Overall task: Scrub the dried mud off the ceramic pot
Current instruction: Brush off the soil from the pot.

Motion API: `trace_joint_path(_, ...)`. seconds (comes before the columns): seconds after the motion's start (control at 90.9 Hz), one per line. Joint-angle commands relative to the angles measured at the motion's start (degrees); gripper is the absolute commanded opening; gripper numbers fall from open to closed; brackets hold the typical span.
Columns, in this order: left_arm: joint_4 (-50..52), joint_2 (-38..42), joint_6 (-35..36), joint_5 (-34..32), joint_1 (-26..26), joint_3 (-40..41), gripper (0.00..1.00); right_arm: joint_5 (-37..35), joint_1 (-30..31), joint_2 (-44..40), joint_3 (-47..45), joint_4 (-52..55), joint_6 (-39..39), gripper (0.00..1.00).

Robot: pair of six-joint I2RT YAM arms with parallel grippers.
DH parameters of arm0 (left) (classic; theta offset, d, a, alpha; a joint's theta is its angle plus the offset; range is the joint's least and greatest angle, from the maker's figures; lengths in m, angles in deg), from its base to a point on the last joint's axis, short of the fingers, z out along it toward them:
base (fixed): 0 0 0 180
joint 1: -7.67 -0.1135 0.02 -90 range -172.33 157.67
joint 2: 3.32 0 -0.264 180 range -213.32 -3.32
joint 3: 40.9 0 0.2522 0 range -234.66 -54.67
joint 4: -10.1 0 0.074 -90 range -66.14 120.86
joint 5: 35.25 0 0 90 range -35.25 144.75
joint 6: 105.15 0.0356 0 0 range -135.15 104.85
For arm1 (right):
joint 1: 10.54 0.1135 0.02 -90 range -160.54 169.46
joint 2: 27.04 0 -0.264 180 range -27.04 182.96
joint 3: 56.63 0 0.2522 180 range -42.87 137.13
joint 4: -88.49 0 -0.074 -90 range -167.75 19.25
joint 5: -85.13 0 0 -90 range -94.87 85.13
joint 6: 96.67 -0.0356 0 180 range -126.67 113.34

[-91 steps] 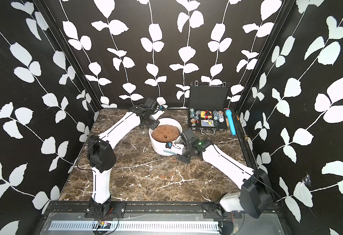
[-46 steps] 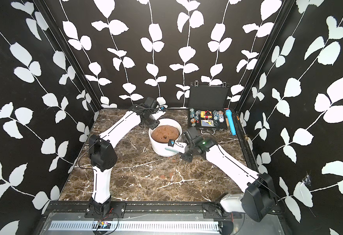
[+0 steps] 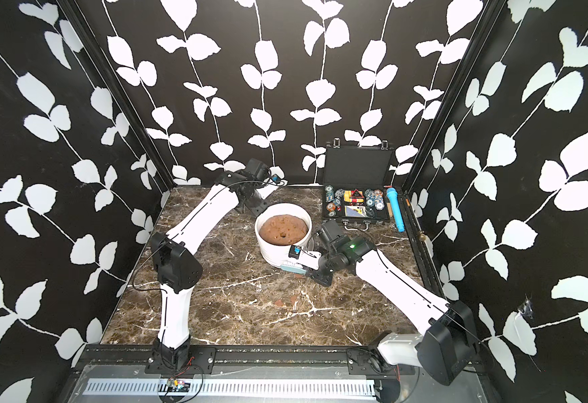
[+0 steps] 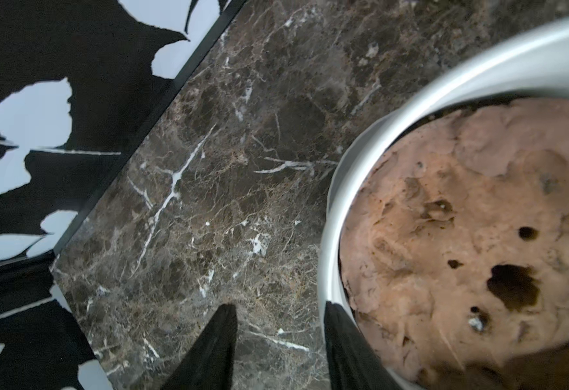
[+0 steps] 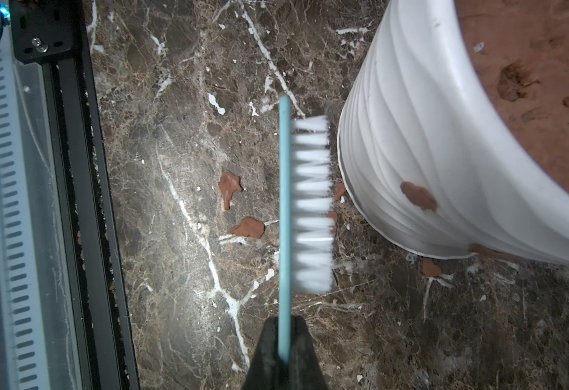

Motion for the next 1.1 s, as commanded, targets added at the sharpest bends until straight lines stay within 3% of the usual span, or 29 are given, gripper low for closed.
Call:
trace_joint_path(0.0,6.0,5.5,-14.7,-2.4,-0.1,0.3,0.47,-0.1,-0.2,-0.9,1.4,1.3,-0.1,0.00)
trace_joint_path(0.22,0.0,17.5,-34.7,-3.9,4.5,18.1,0.53,-2.0,-0.3,-1.6,1.2,-0.3,0.0,0.00)
trace_joint_path(0.484,-3.2,19.9,-57.6,-4.3,11.2,24.6,0.56,-2.2,-0.5,-2.1,1.1,-1.8,-0.1,0.00)
trace_joint_path(0.605,2.1,19.0,-67.5,-7.5,12.6,25.3,0.54,-3.2,-0.5,-2.9,0.8,-1.3,-0.1,0.00)
trace_joint_path(0.902,5.1,15.0,-70.0,-8.8,14.3,24.8,0.52,-4.3,-0.5,-4.1,0.2,-1.7,-0.4,0.00)
trace_joint_path(1.089,2.3,14.6,-71.5,-6.5,14.3,27.7,0.40,-4.4,-0.4,-4.1,0.1,-1.8,-0.6,0.00)
